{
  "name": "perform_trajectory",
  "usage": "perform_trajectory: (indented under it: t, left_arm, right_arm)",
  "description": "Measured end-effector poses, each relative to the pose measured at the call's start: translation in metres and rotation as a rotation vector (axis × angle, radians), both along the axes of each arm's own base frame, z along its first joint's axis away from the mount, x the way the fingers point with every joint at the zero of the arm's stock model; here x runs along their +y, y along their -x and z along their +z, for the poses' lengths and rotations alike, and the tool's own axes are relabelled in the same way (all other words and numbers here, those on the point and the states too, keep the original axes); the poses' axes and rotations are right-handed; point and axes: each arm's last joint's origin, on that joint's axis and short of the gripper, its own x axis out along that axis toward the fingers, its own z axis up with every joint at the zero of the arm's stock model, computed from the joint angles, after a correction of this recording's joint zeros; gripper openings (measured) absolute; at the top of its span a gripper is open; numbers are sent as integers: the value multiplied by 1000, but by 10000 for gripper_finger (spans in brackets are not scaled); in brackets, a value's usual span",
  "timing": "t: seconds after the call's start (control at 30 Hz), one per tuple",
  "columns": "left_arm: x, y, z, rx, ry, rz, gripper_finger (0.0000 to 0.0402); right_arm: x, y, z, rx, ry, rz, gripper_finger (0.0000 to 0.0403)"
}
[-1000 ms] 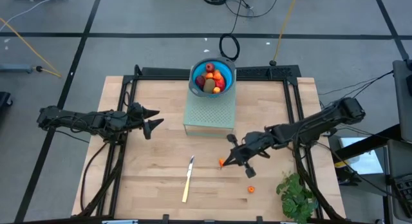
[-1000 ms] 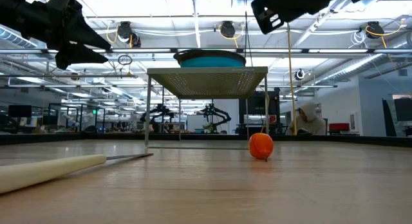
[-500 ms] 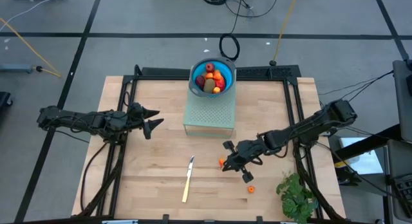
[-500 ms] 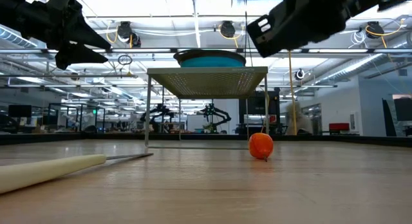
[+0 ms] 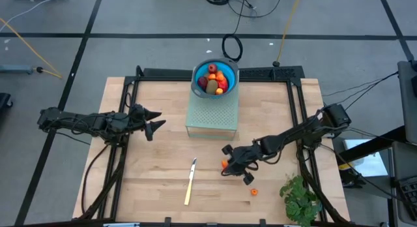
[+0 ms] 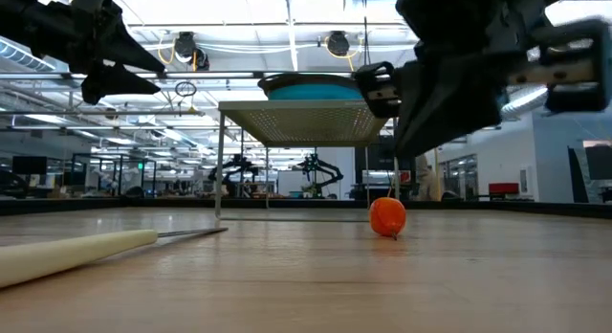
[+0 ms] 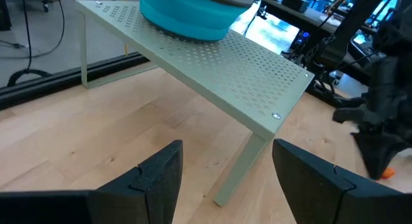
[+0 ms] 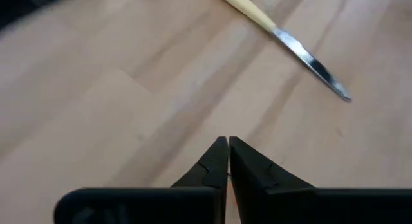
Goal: Pick & Place Fruit
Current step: Put the peach into the blue strainer bowl on the shelf
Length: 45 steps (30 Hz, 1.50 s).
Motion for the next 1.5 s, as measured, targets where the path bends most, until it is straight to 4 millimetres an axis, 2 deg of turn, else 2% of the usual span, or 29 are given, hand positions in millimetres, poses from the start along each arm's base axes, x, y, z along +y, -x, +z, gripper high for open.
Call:
perform_trajectory:
  t: [0.2,0.67,1.0,1.17,1.5]
  left_arm:
    - [0,0,0,-17,41,13,241]
    - [0,0,0,-21,51,16,241]
    - [0,0,0,-48,117,36,241]
    - [0,0,0,-48,117,36,241]
    - [0,0,0,-48,117,36,241]
  right_arm:
    - [-2,-2,-4,-33,112,-4,31]
    - [-3,-2,-4,-16,78,-34,130]
    - [-11,-4,-4,-22,93,-44,203]
    - [-16,-6,-4,-41,136,-17,218]
    - [-18,-8,-9,-30,141,-7,219]
